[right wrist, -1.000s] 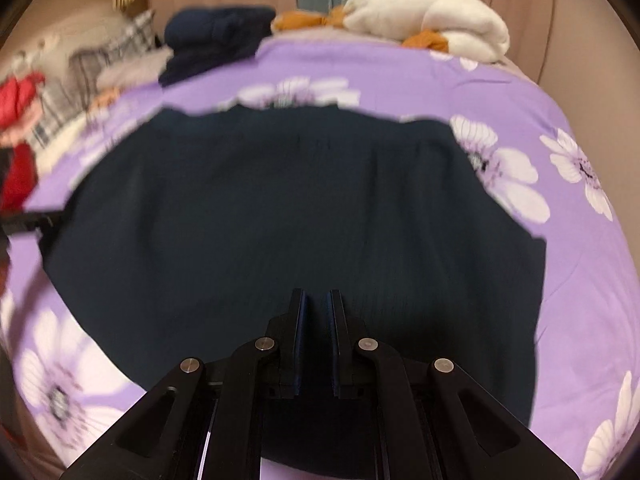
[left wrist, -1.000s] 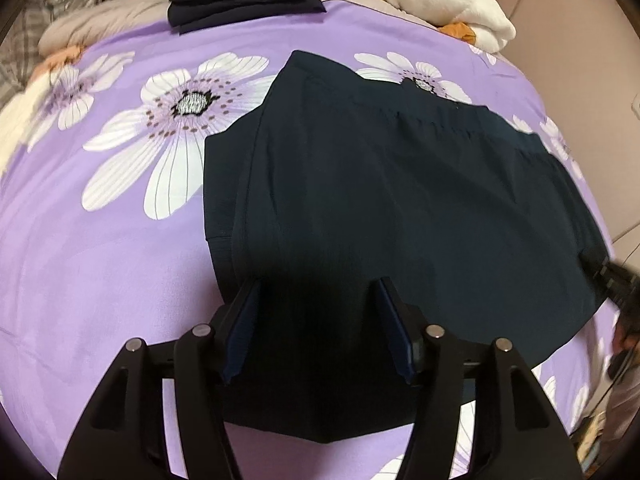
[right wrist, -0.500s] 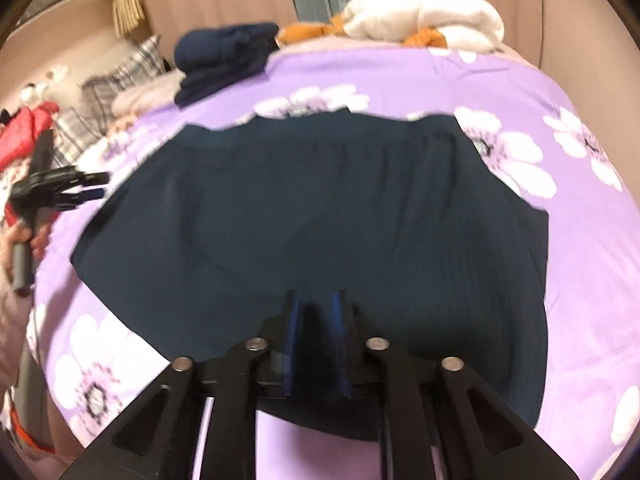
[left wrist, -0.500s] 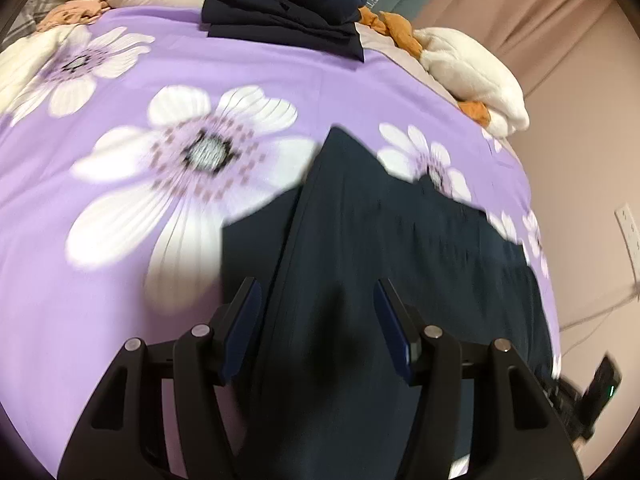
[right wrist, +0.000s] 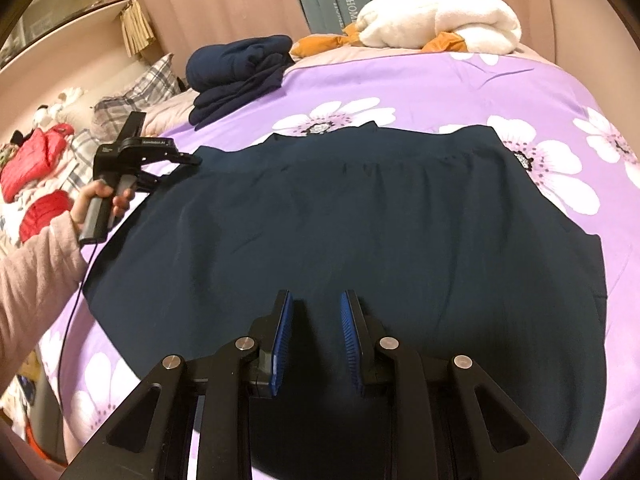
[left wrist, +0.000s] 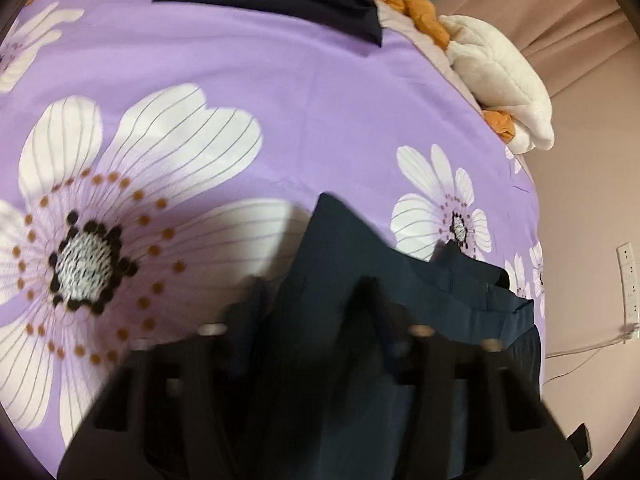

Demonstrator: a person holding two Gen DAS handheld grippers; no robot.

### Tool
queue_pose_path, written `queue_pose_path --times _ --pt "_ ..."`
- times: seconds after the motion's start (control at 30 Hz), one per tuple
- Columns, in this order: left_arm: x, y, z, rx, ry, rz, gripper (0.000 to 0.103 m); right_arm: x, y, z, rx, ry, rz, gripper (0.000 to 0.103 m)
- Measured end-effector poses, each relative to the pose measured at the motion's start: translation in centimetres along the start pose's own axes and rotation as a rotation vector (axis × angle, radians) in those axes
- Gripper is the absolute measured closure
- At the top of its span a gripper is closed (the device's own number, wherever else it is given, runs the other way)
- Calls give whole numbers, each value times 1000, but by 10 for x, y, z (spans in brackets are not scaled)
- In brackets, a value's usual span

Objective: Fold large clothes
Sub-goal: 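Sweep both open tools across the folded navy jacket to flatten it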

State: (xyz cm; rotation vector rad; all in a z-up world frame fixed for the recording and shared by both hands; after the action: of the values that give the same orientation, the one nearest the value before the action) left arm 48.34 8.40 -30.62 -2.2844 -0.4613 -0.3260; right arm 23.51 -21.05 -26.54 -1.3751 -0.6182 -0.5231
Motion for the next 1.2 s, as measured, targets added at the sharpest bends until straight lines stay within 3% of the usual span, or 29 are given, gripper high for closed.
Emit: queue_pose_path --times 0.1,0.23,0.27,0.37,0.47,0.57,0.67,0.73,0.77,0.83,0.93,1.07,1.2 --pt "3 -1 -9 33 54 -47 90 3 1 -1 4 15 -6 79" --pt "21 -2 -25 52 88 -125 91 9 3 -1 10 27 -22 79" --pt "27 3 -32 37 98 -120 91 12 4 0 7 26 -27 79" --pt "38 12 -38 84 128 -109 91 18 8 0 -5 22 -37 79" --pt "32 18 -16 145 76 -94 90 21 14 -2 -10 19 -32 79" --pt "27 17 8 231 19 -86 74 20 24 -10 -49 14 -14 79" --pt "28 -7 18 264 -12 -137 56 22 28 -21 -72 40 -7 79" --pt "30 -27 19 275 -8 -170 55 24 25 -27 -82 71 -16 75" --pt "30 -39 18 287 3 -181 55 26 23 -31 -95 84 -22 66" --pt "24 -64 10 305 55 -189 55 28 18 -42 -137 115 -32 58" --pt "5 -85 -13 322 170 -177 55 30 6 -53 -155 162 -35 58" --pt "-48 -85 -60 256 324 -88 55 36 -7 -37 -115 132 -44 58" --pt "-102 -45 -95 126 366 59 56 49 6 1 -67 64 -21 58"
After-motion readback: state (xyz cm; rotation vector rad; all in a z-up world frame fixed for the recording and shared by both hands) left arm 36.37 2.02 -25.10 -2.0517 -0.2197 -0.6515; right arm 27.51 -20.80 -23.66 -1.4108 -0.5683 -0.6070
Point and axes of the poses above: each gripper's, at about its wrist camera, not at the fingertips, and y roughly the way its jaws point, z to its left, x to its top, the point moved 10 cm from there along y, roughly the way its jaws point, and after that the axes turned 13 degrees about -x, right-handed, at the moved point
